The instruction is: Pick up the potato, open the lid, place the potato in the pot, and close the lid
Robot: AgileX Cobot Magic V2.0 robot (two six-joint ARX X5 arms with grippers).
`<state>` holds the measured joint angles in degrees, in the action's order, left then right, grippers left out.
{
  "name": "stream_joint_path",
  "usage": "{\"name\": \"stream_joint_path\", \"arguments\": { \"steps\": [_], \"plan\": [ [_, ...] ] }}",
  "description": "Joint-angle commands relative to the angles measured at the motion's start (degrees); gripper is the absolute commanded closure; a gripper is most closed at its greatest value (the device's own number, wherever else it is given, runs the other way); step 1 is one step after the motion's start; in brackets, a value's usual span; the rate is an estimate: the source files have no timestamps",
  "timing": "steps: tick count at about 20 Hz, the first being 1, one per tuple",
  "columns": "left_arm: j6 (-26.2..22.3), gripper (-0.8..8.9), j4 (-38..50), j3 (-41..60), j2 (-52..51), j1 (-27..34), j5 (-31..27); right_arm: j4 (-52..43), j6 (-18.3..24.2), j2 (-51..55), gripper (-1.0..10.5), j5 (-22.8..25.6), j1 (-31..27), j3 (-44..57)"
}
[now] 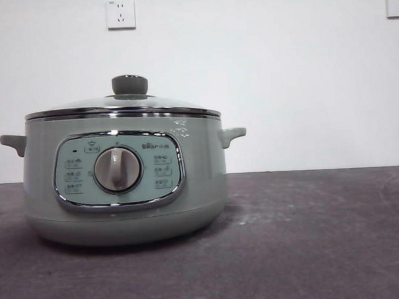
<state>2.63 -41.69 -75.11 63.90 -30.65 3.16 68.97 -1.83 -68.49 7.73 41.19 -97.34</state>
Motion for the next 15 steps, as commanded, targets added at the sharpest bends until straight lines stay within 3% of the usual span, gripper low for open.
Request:
{"name": "stream_joint_path", "arguments": {
  "steps": [1, 3, 6, 9, 12, 15],
  "plan": [
    [0.2, 7.69, -2.1, -0.2, -3.1, -1.6, -0.2, -5.0, -1.5, 4.1, 7.5, 0.2, 0.1, 8.4],
    [0.1, 8.22, -3.0, 1.0, -6.0, -3.9, -2.6, -10.3, -2.4, 8.4, 9.5, 0.5, 0.1, 16.9],
    [0.3, 8.22, 0.3, 8.1, -11.5, -8.5, -12.5, -16.9, -3.8, 14.6, 9.6, 5.0, 0.1, 27.9],
    [1.6, 8.22, 6.5, 20.2, -19.1, -12.6, -18.2, -25.1, -5.2, 21.5, 9.6, 6.2, 0.1, 39.1],
    [1.9, 8.22, 11.7, 30.2, -25.1, -15.0, -19.6, -31.4, -5.2, 27.7, 9.6, 6.2, 0.1, 49.1],
    [3.6, 8.16, 8.8, 31.4, -25.9, -15.2, -19.5, -26.5, -7.1, 28.3, 9.5, 6.2, 0.1, 50.7]
  ]
}}
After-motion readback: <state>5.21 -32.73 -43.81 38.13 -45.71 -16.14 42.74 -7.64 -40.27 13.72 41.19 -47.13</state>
